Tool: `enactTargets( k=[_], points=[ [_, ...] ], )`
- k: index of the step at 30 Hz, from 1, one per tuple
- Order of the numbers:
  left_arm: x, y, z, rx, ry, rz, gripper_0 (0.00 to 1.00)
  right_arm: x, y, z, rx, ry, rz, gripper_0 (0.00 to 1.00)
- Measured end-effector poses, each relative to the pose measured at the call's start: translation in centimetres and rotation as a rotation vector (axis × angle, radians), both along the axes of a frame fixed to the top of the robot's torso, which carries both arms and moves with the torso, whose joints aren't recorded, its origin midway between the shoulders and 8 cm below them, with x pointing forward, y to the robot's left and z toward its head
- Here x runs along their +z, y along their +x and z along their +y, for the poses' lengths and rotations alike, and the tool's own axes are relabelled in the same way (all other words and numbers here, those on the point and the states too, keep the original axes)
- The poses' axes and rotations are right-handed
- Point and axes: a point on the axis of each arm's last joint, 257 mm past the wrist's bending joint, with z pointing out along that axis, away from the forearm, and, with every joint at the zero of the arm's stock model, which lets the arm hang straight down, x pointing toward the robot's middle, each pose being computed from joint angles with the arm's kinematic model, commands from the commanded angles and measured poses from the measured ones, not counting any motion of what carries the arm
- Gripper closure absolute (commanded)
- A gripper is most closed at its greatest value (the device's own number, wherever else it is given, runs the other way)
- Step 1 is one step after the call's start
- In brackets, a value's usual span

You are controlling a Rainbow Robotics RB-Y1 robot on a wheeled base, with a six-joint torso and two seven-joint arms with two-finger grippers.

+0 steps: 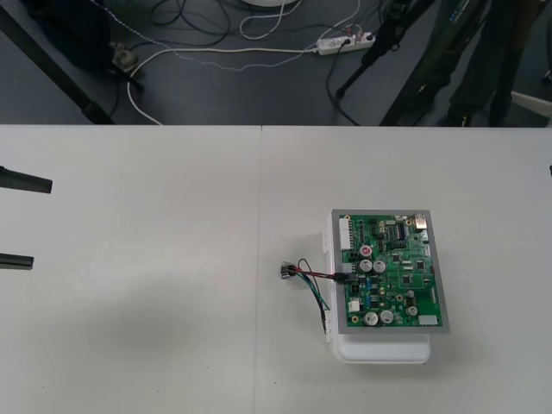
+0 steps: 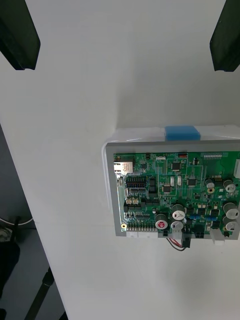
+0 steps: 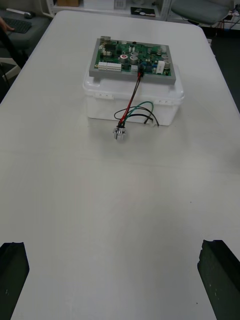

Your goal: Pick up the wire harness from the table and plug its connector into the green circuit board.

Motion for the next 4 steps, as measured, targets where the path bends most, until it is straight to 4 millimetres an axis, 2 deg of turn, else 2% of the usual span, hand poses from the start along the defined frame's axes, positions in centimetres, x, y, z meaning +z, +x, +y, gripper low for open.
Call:
enactTargets(
  k=[4],
  points=[
    [0.00, 0.00, 0.00, 0.000, 0.000, 0.000, 0.00, 0.00, 0.00, 0.00, 0.000, 0.000, 0.000, 0.00]
  ],
)
